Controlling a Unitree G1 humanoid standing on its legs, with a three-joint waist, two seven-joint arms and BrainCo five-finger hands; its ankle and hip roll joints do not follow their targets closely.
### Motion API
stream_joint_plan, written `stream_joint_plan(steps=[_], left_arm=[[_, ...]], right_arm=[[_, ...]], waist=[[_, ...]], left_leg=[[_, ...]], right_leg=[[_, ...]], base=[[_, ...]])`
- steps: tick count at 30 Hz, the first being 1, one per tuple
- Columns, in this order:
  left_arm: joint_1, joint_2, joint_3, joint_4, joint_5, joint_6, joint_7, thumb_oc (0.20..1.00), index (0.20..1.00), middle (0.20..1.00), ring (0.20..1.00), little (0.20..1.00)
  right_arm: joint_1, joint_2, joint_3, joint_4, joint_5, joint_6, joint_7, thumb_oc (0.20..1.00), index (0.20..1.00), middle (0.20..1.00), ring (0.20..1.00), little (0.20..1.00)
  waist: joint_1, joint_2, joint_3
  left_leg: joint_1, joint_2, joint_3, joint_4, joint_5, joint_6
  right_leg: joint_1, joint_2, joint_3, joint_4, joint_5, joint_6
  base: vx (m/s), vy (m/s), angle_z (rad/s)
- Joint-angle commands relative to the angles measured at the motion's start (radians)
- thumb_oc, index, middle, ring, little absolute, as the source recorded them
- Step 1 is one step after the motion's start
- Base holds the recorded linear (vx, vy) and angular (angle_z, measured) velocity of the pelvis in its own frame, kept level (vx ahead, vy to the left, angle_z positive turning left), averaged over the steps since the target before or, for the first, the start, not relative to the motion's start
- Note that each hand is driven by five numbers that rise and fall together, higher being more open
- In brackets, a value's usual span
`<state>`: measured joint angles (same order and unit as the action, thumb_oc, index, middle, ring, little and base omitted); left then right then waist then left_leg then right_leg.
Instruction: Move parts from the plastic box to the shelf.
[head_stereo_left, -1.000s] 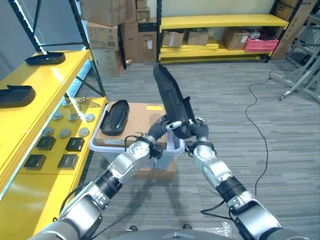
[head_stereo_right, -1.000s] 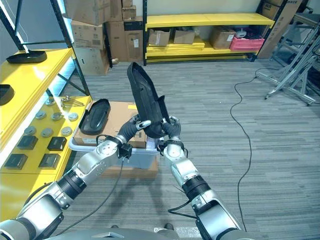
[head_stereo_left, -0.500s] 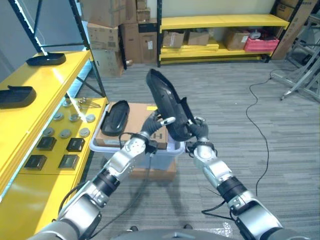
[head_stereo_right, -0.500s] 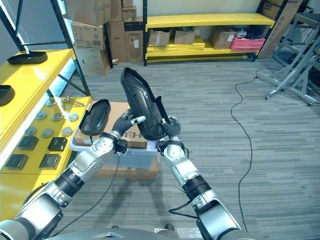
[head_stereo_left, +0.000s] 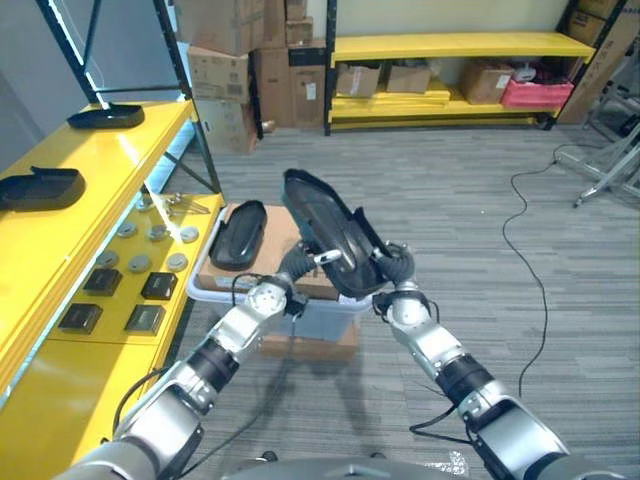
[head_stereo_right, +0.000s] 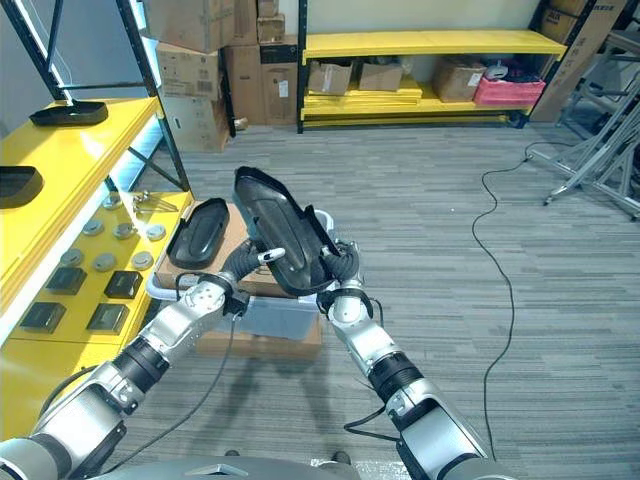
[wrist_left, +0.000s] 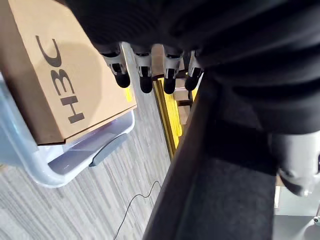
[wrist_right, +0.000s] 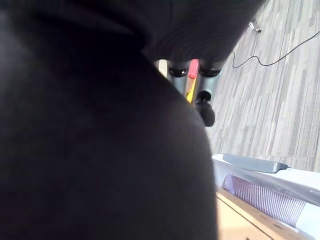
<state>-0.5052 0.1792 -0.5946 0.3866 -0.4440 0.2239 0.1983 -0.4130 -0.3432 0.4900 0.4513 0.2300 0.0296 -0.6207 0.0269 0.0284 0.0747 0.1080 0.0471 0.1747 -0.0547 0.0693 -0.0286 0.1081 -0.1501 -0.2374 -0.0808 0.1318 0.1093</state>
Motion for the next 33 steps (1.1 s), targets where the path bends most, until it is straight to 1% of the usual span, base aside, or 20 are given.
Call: stream_joint_plan(steps=[1,4,6,9,10,11,13,14,18,22,29,30,31,32,33], left_arm=[[-0.080,-0.073,-0.058,0.123,-0.064,0.000,0.019,1.000,1.000,1.000,1.000,1.000],[-0.073,-0.095,-0.061,0.163,-0.074,-0.003,0.016,1.000,1.000,1.000,1.000,1.000],[-0.066,-0.112,-0.063,0.196,-0.061,-0.012,0.009,1.000,1.000,1.000,1.000,1.000],[-0.063,-0.118,-0.066,0.212,-0.039,-0.025,-0.003,1.000,1.000,1.000,1.000,1.000],[-0.064,-0.118,-0.065,0.215,-0.018,-0.028,-0.015,0.793,0.793,0.793,0.793,0.793],[-0.065,-0.118,-0.067,0.219,0.012,-0.038,-0.025,0.200,0.200,0.200,0.200,0.200],[-0.066,-0.116,-0.071,0.223,0.026,-0.050,-0.032,0.200,0.200,0.200,0.200,0.200],[-0.068,-0.112,-0.084,0.224,0.020,-0.068,-0.035,0.200,0.200,0.200,0.200,0.200],[-0.071,-0.111,-0.089,0.216,-0.004,-0.078,-0.024,0.200,0.200,0.200,0.200,0.200],[-0.074,-0.113,-0.088,0.198,0.001,-0.115,-0.013,0.200,0.200,0.200,0.200,0.200],[-0.082,-0.115,-0.091,0.173,0.019,-0.134,0.010,0.200,0.200,0.200,0.200,0.200],[-0.082,-0.115,-0.091,0.173,0.019,-0.134,0.010,0.200,0.200,0.200,0.200,0.200],[-0.081,-0.114,-0.093,0.169,0.015,-0.139,0.022,0.200,0.200,0.200,0.200,0.200],[-0.081,-0.113,-0.091,0.165,0.017,-0.155,0.042,0.200,0.200,0.200,0.200,0.200],[-0.081,-0.113,-0.088,0.163,0.019,-0.157,0.046,0.200,0.200,0.200,0.200,0.200]], right_arm=[[-0.163,0.061,0.034,-0.015,-0.042,-0.076,-0.018,0.200,0.200,0.200,0.200,0.200],[-0.178,0.068,0.045,-0.012,-0.084,-0.071,-0.025,0.200,0.200,0.200,0.200,0.200],[-0.199,0.072,0.062,-0.014,-0.163,-0.053,-0.027,0.200,0.200,0.200,0.200,0.200],[-0.214,0.068,0.084,-0.015,-0.220,-0.044,-0.027,0.200,0.200,0.200,0.200,0.200],[-0.220,0.066,0.092,-0.017,-0.234,-0.039,-0.023,0.200,0.200,0.200,0.200,0.200],[-0.224,0.063,0.101,-0.014,-0.241,-0.041,-0.024,0.200,0.200,0.200,0.200,0.200],[-0.226,0.061,0.106,-0.016,-0.244,-0.038,-0.022,0.200,0.200,0.200,0.200,0.200],[-0.232,0.057,0.124,-0.018,-0.238,-0.038,-0.026,0.200,0.200,0.200,0.200,0.200],[-0.231,0.062,0.135,-0.020,-0.223,-0.041,-0.030,0.200,0.200,0.200,0.200,0.200],[-0.228,0.072,0.137,-0.026,-0.207,-0.040,-0.019,0.200,0.200,0.200,0.200,0.200],[-0.223,0.091,0.139,-0.027,-0.178,-0.057,-0.017,0.200,0.200,0.200,0.200,0.200],[-0.223,0.092,0.138,-0.027,-0.178,-0.058,-0.018,0.316,0.316,0.316,0.316,0.316],[-0.220,0.093,0.136,-0.033,-0.166,-0.061,-0.018,0.881,0.881,0.881,0.881,0.881],[-0.221,0.098,0.130,-0.043,-0.118,-0.057,-0.013,1.000,1.000,1.000,1.000,1.000],[-0.221,0.100,0.128,-0.047,-0.106,-0.055,-0.011,1.000,1.000,1.000,1.000,1.000]], waist=[[0.014,-0.018,-0.039],[0.014,-0.019,-0.038],[0.017,-0.021,-0.037],[0.019,-0.022,-0.038],[0.021,-0.023,-0.039],[0.022,-0.024,-0.039],[0.023,-0.025,-0.039],[0.024,-0.025,-0.039],[0.024,-0.025,-0.038],[0.026,-0.025,-0.036],[0.026,-0.026,-0.035],[0.026,-0.026,-0.035],[0.025,-0.026,-0.034],[0.025,-0.026,-0.032],[0.025,-0.026,-0.033]], left_leg=[[-0.015,0.011,-0.007,0.068,-0.103,-0.001],[-0.016,0.010,-0.007,0.071,-0.105,-0.001],[-0.016,0.010,-0.006,0.072,-0.106,-0.001],[-0.015,0.009,-0.005,0.071,-0.108,-0.001],[-0.015,0.010,-0.004,0.071,-0.108,-0.001],[-0.015,0.010,-0.003,0.072,-0.108,-0.002],[-0.016,0.010,-0.004,0.073,-0.109,-0.002],[-0.014,0.011,-0.005,0.071,-0.107,-0.004],[-0.011,0.011,-0.006,0.069,-0.108,-0.004],[-0.011,0.010,-0.006,0.069,-0.109,-0.004],[-0.005,0.010,-0.008,0.065,-0.109,-0.005],[-0.005,0.010,-0.008,0.065,-0.109,-0.005],[-0.004,0.011,-0.007,0.065,-0.109,-0.005],[-0.004,0.011,-0.008,0.066,-0.109,-0.006],[-0.002,0.011,-0.008,0.065,-0.109,-0.006]], right_leg=[[-0.005,-0.008,-0.014,0.053,-0.101,0.059],[-0.006,-0.008,-0.013,0.053,-0.102,0.059],[-0.006,-0.008,-0.012,0.053,-0.102,0.059],[-0.005,-0.007,-0.012,0.053,-0.103,0.060],[-0.005,-0.008,-0.013,0.052,-0.103,0.061],[-0.004,-0.008,-0.014,0.052,-0.103,0.061],[-0.004,-0.007,-0.015,0.052,-0.104,0.061],[-0.004,-0.006,-0.015,0.052,-0.104,0.061],[-0.001,-0.007,-0.016,0.050,-0.104,0.061],[-0.001,-0.007,-0.018,0.051,-0.105,0.061],[0.002,-0.005,-0.017,0.052,-0.106,0.059],[0.002,-0.005,-0.017,0.052,-0.106,0.059],[0.002,-0.005,-0.017,0.052,-0.107,0.059],[0.004,-0.004,-0.017,0.052,-0.107,0.058],[0.005,-0.004,-0.017,0.052,-0.108,0.058]], base=[[0.00,0.000,0.00],[0.00,0.000,0.00],[0.00,0.000,0.00],[0.00,0.000,0.00],[0.00,0.000,0.00],[0.00,0.000,0.00],[0.00,0.000,0.00],[0.00,0.000,0.00],[0.00,0.000,0.00],[0.00,0.000,0.00],[0.00,0.000,0.00],[0.00,0.000,0.00],[0.00,0.000,0.00],[0.00,0.000,0.00],[0.00,0.000,0.00]])
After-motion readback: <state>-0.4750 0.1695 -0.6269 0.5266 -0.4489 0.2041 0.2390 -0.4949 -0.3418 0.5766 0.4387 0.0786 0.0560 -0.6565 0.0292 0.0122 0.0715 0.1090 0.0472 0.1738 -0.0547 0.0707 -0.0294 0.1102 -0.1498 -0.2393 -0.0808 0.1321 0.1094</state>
